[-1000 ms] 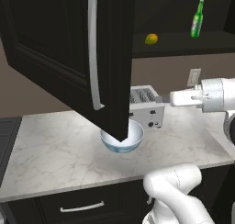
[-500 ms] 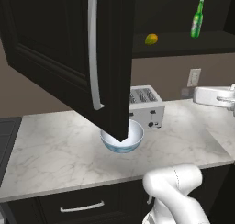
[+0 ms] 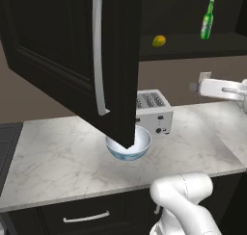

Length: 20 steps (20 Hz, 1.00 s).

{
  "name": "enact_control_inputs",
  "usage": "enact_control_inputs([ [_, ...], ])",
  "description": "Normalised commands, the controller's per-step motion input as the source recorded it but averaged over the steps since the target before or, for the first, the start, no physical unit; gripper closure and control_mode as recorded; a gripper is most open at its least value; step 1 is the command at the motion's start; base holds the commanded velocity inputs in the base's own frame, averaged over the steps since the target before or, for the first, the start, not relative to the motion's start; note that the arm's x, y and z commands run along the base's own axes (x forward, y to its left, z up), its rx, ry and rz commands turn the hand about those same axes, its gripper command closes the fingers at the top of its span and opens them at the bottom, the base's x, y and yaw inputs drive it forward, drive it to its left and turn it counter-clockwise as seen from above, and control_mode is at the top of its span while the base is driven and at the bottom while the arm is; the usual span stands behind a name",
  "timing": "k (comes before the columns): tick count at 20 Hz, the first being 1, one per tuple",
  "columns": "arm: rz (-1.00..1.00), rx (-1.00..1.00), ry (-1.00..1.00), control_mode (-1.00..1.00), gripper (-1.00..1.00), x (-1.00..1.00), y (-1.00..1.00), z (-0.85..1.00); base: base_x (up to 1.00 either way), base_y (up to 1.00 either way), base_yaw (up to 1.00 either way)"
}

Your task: Open the cabinet. Pick the tangerine and mango from the cabinet and place them into the bowl. Then close the cabinet.

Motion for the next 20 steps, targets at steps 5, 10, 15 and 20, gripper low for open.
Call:
enact_control_inputs([
  [5, -0.19, 0.00, 0.25, -1.00, -1.00, 0.00, -0.01, 0.25, 0.00, 0.00, 0.00],
  [10, -0.10, 0.00, 0.18, -1.00, -1.00, 0.00, -0.01, 0.07, 0.00, 0.00, 0.00],
  [15, 0.00, -0.01, 0.03, -1.00, -1.00, 0.00, 0.00, 0.00, 0.00, 0.00, 0.00],
  [20, -0.03, -0.07, 0.03, -1.00, -1.00, 0.00, 0.00, 0.00, 0.00, 0.00, 0.00],
])
